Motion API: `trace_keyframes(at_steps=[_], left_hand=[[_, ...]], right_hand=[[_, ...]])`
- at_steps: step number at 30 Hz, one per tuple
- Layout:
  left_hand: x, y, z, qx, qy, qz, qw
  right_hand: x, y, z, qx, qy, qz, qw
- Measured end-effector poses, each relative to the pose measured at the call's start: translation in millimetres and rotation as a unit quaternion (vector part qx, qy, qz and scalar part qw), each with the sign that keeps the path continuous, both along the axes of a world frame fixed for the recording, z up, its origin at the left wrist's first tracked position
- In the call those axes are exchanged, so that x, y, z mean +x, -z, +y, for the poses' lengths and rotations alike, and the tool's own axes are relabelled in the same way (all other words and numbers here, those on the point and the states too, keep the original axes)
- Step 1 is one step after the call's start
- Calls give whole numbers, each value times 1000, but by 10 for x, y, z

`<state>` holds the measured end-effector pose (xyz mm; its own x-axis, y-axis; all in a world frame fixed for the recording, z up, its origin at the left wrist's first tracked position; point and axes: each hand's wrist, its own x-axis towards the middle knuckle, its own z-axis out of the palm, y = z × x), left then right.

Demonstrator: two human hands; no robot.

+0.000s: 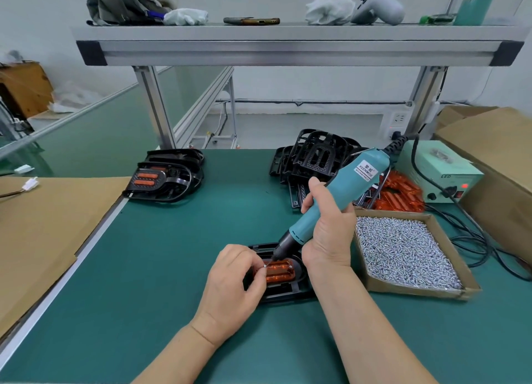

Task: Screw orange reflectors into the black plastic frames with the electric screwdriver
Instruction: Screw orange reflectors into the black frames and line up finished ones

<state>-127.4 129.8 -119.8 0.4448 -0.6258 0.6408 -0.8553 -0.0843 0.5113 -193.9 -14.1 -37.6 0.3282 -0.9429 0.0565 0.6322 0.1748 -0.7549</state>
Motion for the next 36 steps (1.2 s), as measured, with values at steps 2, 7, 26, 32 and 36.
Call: trace_keyframes(at_steps=[2, 7, 26, 32, 36], left_hand=[[2, -4, -2, 2, -2, 2, 1000], [-2, -11, 4, 1, -1, 4, 1000], [-1, -14, 3, 18, -4, -18, 1000], [-8, -5, 1, 18, -3, -42, 999], [-10, 10, -1, 13, -2, -64, 998]], right_hand=[[-7, -10, -1, -1, 4, -3, 1000], [-14, -40, 0, -2, 8, -11, 1000], [-22, -25, 59, -19, 11, 4, 1000], [-13, -43, 113, -46, 25, 4, 999], [-5, -42, 128, -28, 48, 12, 998]])
